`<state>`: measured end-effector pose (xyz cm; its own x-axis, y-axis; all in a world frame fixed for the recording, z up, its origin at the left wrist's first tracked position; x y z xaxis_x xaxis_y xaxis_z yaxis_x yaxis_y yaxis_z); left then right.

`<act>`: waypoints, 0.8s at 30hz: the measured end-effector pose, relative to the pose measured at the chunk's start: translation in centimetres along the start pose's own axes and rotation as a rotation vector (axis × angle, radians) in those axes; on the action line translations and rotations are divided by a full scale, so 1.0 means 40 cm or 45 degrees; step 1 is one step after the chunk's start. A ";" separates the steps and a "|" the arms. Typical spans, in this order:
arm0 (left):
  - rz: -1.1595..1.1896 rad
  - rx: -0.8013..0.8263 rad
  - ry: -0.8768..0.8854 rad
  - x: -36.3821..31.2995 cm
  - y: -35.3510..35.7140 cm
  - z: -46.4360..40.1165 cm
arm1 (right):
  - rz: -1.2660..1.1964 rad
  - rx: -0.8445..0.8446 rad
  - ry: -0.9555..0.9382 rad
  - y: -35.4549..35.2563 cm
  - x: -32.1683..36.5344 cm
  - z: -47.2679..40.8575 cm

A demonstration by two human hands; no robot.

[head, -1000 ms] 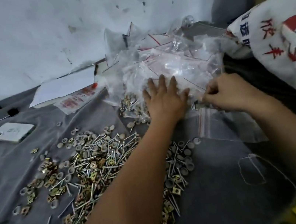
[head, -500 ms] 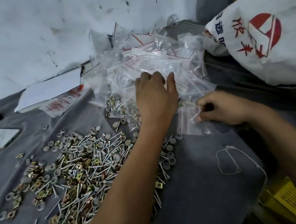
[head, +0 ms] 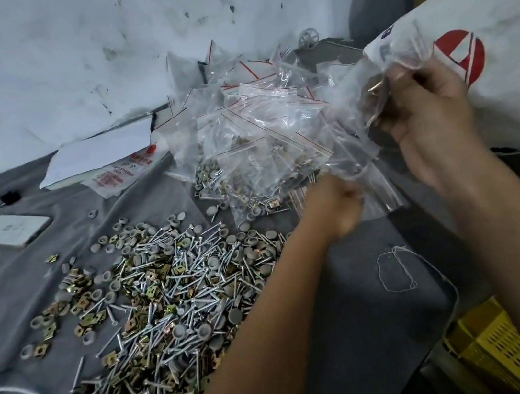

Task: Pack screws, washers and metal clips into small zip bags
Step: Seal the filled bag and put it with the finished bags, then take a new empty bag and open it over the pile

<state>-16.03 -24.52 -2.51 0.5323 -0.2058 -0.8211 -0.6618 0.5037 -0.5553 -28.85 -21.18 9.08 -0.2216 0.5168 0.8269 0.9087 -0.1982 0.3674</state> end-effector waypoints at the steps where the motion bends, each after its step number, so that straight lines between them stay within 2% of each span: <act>1: 0.437 -0.003 -0.020 0.005 -0.020 0.025 | -0.063 0.075 0.030 0.031 0.006 0.002; 3: 1.269 -0.022 -0.049 -0.004 -0.061 0.058 | -0.109 0.212 0.080 0.093 0.003 0.017; 4: 1.569 0.016 -0.046 -0.009 -0.079 0.066 | -0.104 0.256 0.104 0.120 -0.008 0.028; 6: 1.777 0.022 0.053 -0.012 -0.148 0.103 | -0.099 0.335 0.145 0.177 -0.036 0.052; 7: 1.750 -0.049 0.093 -0.003 -0.190 0.131 | -0.106 0.376 0.158 0.203 -0.050 0.062; 10: 1.491 -0.429 0.110 0.073 -0.331 0.233 | -0.096 0.532 0.251 0.286 -0.101 0.094; 13: 1.172 -0.784 0.180 0.158 -0.464 0.352 | -0.200 0.689 0.505 0.378 -0.169 0.137; 15: 0.926 -0.996 0.158 0.207 -0.526 0.425 | -0.154 0.741 0.667 0.421 -0.216 0.162; 17: 0.797 -1.110 0.142 0.249 -0.563 0.490 | 0.011 0.753 0.716 0.463 -0.257 0.187; 20: 0.654 -1.219 0.079 0.313 -0.607 0.571 | 0.195 0.789 0.669 0.528 -0.298 0.219; 24: 0.511 -1.449 -0.059 0.406 -0.671 0.675 | 0.359 1.015 0.698 0.620 -0.349 0.267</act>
<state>24.63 -18.71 2.61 0.1854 -0.1618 -0.9692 -0.8578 -0.5078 -0.0793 0.56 -24.41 2.09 0.0883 0.0428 0.9952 0.8801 0.4646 -0.0981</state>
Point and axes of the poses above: each hand's wrist, its own z-axis away from the middle knuckle, its own y-axis out of the palm, x = y × z, the point moved 9 cm from there along -z, towards the middle knuckle, and after that the axes turned 4 degrees about x, right-handed, at the moved point
